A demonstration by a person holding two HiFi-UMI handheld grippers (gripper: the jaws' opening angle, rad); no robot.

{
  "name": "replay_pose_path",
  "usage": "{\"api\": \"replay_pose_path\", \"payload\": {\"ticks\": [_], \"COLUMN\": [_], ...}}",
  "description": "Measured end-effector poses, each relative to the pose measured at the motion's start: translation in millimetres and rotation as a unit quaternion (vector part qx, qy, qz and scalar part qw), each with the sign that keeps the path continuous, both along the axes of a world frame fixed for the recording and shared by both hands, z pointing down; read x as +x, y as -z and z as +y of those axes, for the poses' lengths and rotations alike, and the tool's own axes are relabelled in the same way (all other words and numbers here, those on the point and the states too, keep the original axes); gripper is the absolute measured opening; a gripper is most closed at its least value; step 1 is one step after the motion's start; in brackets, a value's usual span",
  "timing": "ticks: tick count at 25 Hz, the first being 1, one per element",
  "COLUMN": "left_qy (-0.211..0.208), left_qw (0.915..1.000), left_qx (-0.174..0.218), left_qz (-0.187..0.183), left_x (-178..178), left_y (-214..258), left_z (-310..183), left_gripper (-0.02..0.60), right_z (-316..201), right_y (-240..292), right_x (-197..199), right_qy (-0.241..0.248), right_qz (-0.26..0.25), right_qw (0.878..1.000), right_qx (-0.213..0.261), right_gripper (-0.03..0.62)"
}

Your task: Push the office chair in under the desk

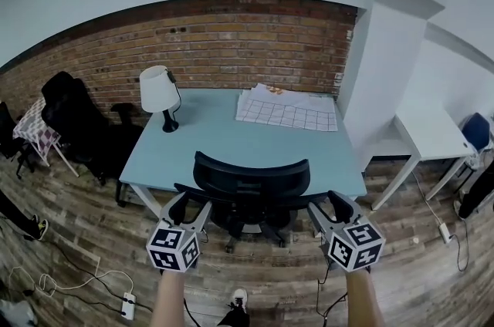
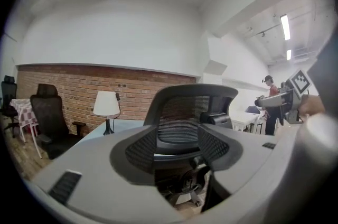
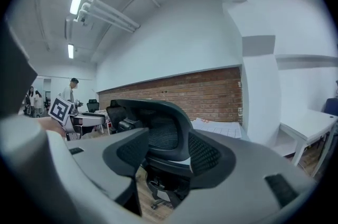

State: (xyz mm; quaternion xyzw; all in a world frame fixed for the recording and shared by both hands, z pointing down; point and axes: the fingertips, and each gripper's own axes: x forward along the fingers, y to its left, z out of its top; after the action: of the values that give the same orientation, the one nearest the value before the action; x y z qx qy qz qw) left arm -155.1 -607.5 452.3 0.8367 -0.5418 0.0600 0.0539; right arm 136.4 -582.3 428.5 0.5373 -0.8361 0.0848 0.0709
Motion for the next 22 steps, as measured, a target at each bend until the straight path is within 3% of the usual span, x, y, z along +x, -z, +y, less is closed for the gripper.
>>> {"api": "replay_pose_path", "payload": {"ticks": [1,6,10,13,16,22], "left_qy": [-0.002,-0.02,-0.052,-0.074,-0.08,-0.09], "left_qw": [1.0,0.9997,0.9984,0.9965,0.9942,0.9933], "left_qx": [0.001,0.012,0.019,0.027,0.038,0.061], "left_qz": [0.0,-0.002,0.004,-0.029,-0.062,-0.041], "left_x": [4.0,26.4,49.9,70.0,83.6,92.9], "left_y": [1.4,10.2,23.8,30.8,34.6,59.5], "left_z": [11.1,71.3,116.0,149.6,179.6,220.6], "left_gripper": [0.273,0.263,0.232,0.213,0.153,0.085], "right_z": [10.3,65.4,107.8,139.4,166.9,203.2], "right_y": [2.6,19.2,30.3,37.2,41.2,53.0], "right_x": [1.0,3.9,-0.4,-2.7,2.5,9.1], "right_qy": [0.002,0.017,0.039,0.058,0.058,0.056], "right_qz": [-0.005,-0.025,-0.025,-0.028,-0.03,-0.021], "right_qw": [1.0,0.999,0.999,0.997,0.997,0.998], "right_qx": [0.003,0.02,0.028,0.03,0.027,0.035], "right_gripper": [0.227,0.169,0.163,0.14,0.124,0.101]}}
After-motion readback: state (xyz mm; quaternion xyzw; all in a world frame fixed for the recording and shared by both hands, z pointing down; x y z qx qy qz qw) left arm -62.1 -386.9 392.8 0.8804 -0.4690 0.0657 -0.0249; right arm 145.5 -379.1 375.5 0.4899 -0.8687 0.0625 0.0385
